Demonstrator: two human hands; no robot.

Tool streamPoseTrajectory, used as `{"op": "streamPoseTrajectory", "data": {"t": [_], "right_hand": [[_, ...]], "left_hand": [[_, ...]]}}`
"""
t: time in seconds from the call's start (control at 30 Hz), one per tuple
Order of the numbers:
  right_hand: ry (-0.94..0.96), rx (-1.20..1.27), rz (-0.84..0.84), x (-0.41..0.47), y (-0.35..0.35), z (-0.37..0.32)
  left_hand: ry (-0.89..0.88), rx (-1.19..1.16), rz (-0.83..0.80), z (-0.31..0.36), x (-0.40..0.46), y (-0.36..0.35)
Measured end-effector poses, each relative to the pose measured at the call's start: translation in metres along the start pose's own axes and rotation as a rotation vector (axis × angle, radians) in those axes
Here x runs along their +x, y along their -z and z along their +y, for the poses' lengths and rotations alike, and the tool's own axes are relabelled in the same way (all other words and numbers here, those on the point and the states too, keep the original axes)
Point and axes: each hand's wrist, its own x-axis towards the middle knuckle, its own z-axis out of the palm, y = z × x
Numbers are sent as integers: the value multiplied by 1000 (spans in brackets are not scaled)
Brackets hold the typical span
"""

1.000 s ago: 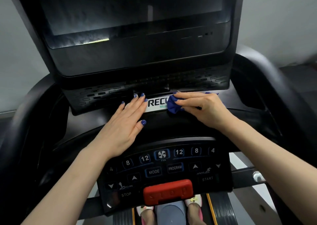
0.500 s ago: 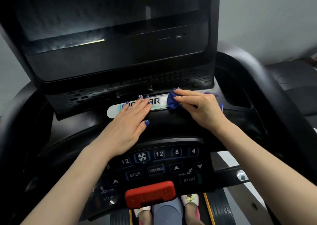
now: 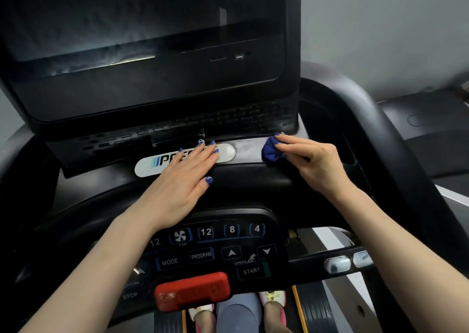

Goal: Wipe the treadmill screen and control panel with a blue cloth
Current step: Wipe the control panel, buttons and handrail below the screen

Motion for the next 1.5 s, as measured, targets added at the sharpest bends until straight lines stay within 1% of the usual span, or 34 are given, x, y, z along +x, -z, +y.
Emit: {"op": "streamPoseTrajectory", "data": {"t": [0.07,0.2,0.3,0.4,0.57,0.77,0.93,1.1,1.23,1.37,1.5], "right_hand": [[-4,-9,3,0,-1,0],[30,7,-52,-10,10,10],[-9,-17,-14,-8,22,25],[-19,-34,13,1,17,31],[-55,-57,38,-14,25,37],[-126,-41,81,4,17,36],[-177,-66,94,-18,24,27],[-238,-121,118,-34,27,12],[-335,-135,164,-30,25,-6],[-385,-64,220,-32,12,-47],[-344,47,282,-31,-15,-102]], "left_hand": [[13,6,1,2,0,0],[32,24,1,4,-1,1],[39,25,5,3,-1,1],[34,31,13,3,-1,1],[32,30,10,2,-2,1],[23,36,9,1,-1,1],[10,52,15,1,-1,1],[-14,30,65,-3,0,-4],[14,-71,224,-5,-21,4],[16,-57,317,-24,-66,9],[61,-29,336,-51,-118,4]]}}
